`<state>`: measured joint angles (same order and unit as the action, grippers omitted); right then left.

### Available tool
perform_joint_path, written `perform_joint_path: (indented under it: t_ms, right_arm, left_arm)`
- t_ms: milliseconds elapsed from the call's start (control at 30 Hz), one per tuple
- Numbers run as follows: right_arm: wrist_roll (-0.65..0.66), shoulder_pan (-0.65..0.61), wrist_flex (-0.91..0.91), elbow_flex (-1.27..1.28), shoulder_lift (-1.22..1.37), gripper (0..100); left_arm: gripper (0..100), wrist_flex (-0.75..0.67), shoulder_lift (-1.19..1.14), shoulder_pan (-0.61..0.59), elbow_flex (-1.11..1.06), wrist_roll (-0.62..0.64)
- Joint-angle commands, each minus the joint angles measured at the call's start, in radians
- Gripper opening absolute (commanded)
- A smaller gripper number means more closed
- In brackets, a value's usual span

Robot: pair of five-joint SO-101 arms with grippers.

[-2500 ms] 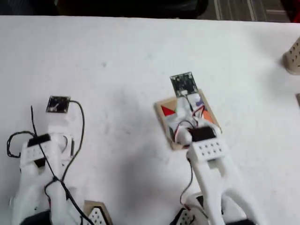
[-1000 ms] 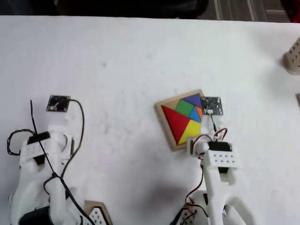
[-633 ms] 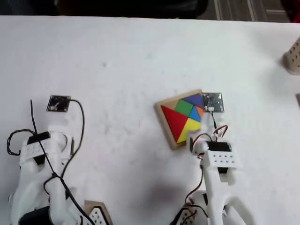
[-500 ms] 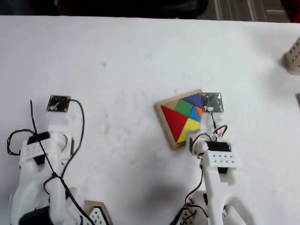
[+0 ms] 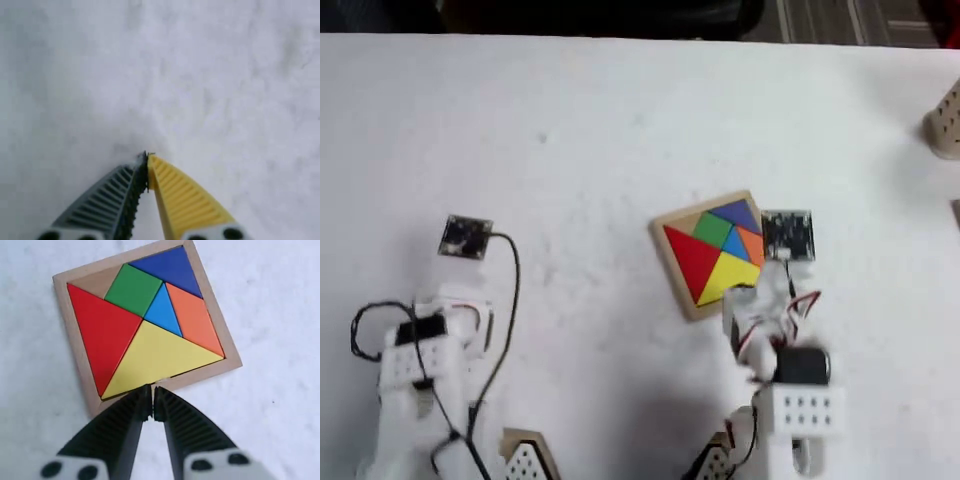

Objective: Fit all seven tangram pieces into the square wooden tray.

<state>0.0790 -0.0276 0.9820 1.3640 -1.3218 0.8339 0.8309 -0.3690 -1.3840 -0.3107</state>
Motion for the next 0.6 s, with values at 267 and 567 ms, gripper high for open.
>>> perform_joint_path:
  t_ms: [267, 567]
  right_arm:
    - [0.095, 0.018, 0.325, 0.184, -0.426, 2.1]
    - [0.072, 0.163, 0.309, 0.201, -0.386, 1.8]
  left_arm:
    - [2, 0.209, 0.587, 0.131, -0.181, -0.003]
    - [2, 0.315, 0.921, 0.131, -0.292, 0.005]
